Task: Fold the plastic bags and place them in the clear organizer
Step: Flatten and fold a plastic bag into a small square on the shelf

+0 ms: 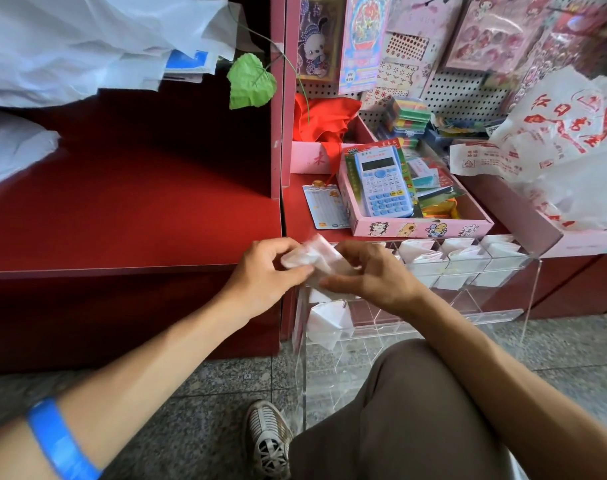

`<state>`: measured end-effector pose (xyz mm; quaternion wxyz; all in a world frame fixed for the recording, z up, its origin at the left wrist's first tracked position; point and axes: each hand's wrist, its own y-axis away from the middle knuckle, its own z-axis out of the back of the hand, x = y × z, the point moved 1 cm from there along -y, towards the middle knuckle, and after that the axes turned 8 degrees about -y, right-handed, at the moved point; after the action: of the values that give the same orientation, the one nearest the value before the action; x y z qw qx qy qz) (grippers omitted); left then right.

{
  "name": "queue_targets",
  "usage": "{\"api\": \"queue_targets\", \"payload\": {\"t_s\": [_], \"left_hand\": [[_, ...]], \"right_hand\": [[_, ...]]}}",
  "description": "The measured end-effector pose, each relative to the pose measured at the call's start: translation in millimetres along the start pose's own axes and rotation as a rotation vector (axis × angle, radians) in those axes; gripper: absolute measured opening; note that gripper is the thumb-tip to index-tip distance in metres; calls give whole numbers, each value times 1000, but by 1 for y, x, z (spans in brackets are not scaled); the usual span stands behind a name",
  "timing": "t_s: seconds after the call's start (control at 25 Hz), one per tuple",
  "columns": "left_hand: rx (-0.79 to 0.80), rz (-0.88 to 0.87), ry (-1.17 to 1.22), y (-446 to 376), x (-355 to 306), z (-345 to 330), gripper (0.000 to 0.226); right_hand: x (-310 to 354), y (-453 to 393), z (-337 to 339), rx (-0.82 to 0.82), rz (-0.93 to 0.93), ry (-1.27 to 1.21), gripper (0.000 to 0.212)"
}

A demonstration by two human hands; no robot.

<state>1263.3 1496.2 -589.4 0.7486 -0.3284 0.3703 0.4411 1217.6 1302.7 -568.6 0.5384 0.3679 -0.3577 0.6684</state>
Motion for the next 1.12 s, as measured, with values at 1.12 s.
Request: {"api": "queue_targets", "payload": {"t_s": [1.12], "left_hand": [[249, -214, -763, 12, 18, -2, 81]], "right_hand": [[-25, 8, 7, 221, -130, 965, 27]]}}
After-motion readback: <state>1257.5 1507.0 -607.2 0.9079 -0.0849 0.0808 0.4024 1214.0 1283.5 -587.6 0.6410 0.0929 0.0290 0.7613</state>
